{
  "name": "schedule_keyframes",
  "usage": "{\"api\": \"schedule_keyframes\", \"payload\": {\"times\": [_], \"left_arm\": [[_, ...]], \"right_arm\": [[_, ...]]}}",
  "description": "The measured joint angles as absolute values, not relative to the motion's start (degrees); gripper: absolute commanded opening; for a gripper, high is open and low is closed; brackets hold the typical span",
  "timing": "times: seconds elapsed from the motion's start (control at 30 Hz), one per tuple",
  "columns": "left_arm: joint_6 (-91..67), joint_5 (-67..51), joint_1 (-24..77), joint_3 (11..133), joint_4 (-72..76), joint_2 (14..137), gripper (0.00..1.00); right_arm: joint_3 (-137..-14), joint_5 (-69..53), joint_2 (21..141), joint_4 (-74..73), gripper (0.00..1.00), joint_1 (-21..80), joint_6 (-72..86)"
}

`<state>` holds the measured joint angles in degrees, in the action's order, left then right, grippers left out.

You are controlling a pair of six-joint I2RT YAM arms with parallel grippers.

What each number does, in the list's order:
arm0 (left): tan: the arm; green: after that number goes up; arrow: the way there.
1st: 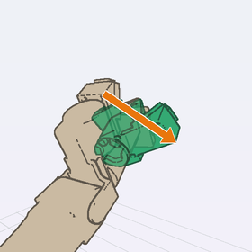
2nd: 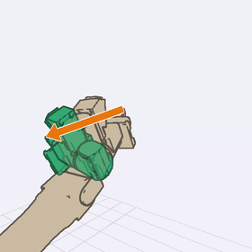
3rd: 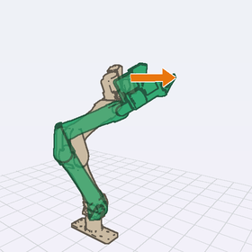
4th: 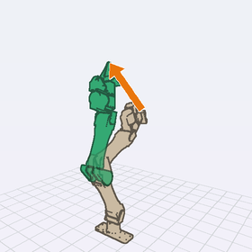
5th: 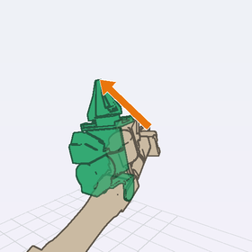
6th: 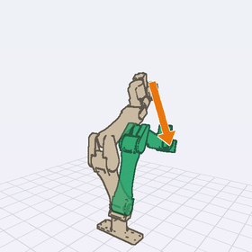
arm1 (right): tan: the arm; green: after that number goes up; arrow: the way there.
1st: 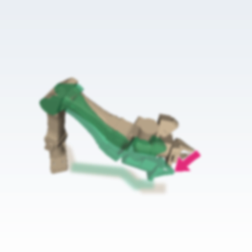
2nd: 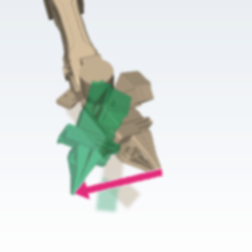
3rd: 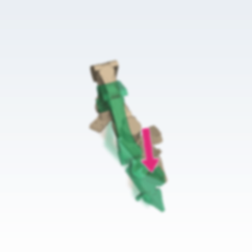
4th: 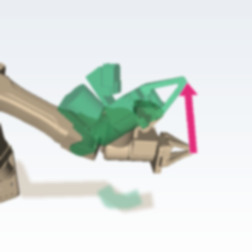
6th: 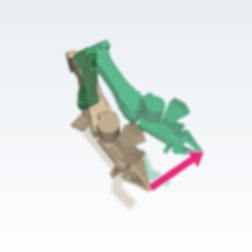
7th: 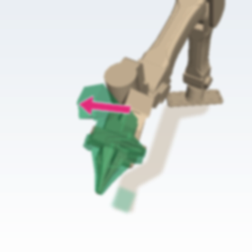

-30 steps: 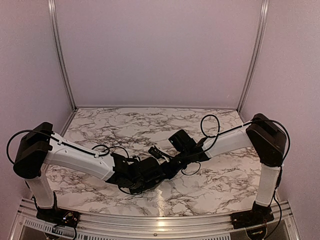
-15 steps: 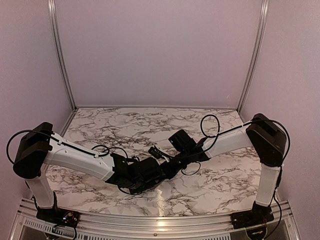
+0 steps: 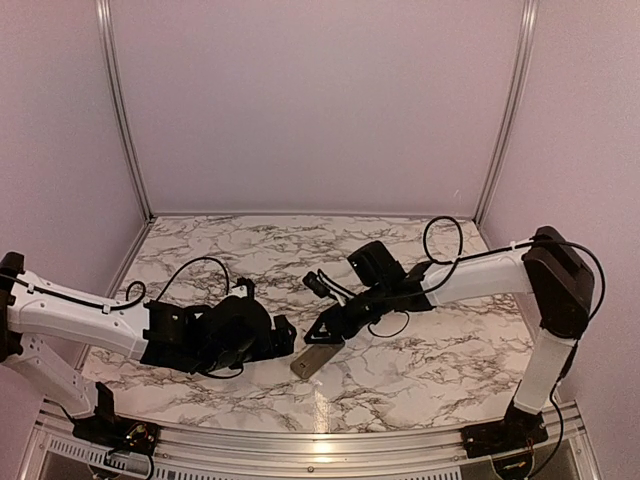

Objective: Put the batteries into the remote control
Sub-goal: Pick up the remote control from the center of the board.

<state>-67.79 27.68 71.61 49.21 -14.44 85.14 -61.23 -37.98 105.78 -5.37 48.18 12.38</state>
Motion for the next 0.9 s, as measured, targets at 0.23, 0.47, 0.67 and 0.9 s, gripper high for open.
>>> {"api": "schedule_keyframes", "payload": {"times": [0.23, 0.47, 0.67, 0.9], "left_arm": [[-47.9, 25.9, 70.5, 43.4, -4.7, 77.2, 0.99], [-32.2, 18.8, 69.8, 52.5, -6.7, 86.3, 0.95], [-24.3, 14.9, 69.7, 61.3, -11.7, 97.1, 0.91], [-20.5, 12.3, 69.0, 69.9, -18.1, 106.9, 0.81]], "right_arm": [[-61.2, -37.5, 94.3, -5.5, 0.73, 43.2, 13.3], [-53.3, -30.6, 80.3, -3.4, 0.99, 36.8, 13.1], [-45.3, -26.1, 69.5, -0.3, 0.99, 32.6, 14.6], [-42.0, -25.4, 64.7, 2.4, 0.99, 30.4, 16.0]]}}
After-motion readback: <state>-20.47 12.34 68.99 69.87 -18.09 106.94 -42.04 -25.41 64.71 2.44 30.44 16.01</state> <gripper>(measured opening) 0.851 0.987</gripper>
